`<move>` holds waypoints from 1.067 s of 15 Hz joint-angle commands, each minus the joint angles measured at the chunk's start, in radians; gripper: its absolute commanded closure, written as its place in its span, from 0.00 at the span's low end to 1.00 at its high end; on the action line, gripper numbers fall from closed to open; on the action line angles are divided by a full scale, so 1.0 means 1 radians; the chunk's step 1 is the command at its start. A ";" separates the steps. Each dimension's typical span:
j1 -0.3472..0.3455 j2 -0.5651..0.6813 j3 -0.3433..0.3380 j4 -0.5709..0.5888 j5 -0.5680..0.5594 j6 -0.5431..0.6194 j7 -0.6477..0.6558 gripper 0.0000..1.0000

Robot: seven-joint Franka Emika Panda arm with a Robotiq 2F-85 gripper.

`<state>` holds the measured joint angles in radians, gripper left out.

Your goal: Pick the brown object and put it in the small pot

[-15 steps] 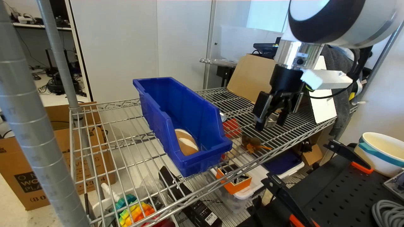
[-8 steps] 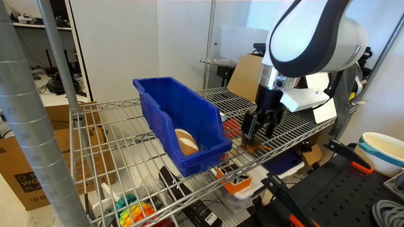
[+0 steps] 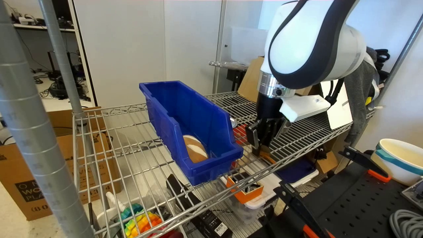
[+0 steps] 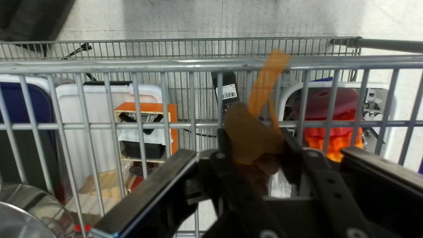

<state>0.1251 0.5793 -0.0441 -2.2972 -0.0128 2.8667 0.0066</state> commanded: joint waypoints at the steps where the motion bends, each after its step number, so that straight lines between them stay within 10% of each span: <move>1: -0.006 -0.036 0.001 -0.019 -0.021 0.034 0.014 0.91; 11: -0.291 -0.230 0.114 0.016 0.163 0.012 -0.061 0.97; 16: -0.281 -0.137 0.022 0.168 0.166 -0.054 0.018 0.97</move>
<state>-0.1718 0.3720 0.0177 -2.2219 0.1509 2.8507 -0.0237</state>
